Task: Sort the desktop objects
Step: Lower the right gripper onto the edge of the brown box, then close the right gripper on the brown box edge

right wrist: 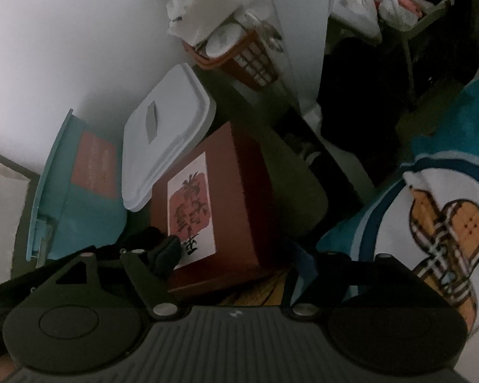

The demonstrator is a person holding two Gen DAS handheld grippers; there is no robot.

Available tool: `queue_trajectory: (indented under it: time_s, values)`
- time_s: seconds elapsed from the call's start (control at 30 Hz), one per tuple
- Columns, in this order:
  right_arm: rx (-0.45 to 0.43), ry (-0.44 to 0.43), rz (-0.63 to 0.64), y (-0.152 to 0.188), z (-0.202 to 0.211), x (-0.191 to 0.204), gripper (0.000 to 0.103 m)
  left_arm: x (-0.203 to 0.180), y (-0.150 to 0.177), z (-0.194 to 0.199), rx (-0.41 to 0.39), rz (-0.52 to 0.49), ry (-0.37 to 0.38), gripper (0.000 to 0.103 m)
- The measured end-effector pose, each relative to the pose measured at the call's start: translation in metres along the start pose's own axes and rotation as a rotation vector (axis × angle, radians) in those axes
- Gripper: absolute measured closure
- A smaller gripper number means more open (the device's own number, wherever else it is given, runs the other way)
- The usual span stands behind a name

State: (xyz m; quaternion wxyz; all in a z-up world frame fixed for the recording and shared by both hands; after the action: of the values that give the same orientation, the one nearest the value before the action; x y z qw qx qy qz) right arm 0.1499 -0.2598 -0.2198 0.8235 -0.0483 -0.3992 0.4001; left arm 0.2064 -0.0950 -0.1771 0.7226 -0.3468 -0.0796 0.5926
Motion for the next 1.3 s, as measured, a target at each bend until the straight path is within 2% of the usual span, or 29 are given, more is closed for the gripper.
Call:
queue_trajectory:
  time_s: [0.37,0.5,0.73,0.87,1.2,1.3]
  values:
    - [-0.015,-0.003,-0.009,0.002,-0.001,0.001,0.025,-0.001,-0.003,-0.003,0.003,0.016,0.014,0.082]
    - [-0.021,-0.014,0.003,0.002,0.0,0.003,0.029,0.004,-0.003,0.002,0.002,0.014,-0.001,0.083]
    - [-0.021,-0.018,0.007,0.001,0.001,0.004,0.029,0.017,-0.003,0.013,-0.009,0.005,-0.047,0.083]
    - [-0.023,-0.02,0.007,0.001,0.003,0.005,0.032,0.02,0.001,0.011,0.014,0.005,-0.058,0.083]
    - [-0.012,-0.055,-0.017,-0.002,0.016,0.005,0.04,0.024,0.009,0.005,0.042,0.001,-0.073,0.086]
    - [0.012,-0.095,0.015,0.0,0.021,0.013,0.041,0.03,0.01,0.004,0.044,0.004,-0.089,0.092]
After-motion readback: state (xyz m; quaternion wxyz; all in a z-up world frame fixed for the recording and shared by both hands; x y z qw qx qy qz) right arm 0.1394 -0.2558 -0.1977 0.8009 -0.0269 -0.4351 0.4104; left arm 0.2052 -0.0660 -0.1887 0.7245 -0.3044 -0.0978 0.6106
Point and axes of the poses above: each gripper's, at about its wrist camera, not at the fingertips, and z roughly against the way its jaws point, x to its left, y to its underside, the point moved 6 cm from there along -z, roughly the way its jaws point, and after that the axes turned 5 degrees about -x, right-handed, at the moved point
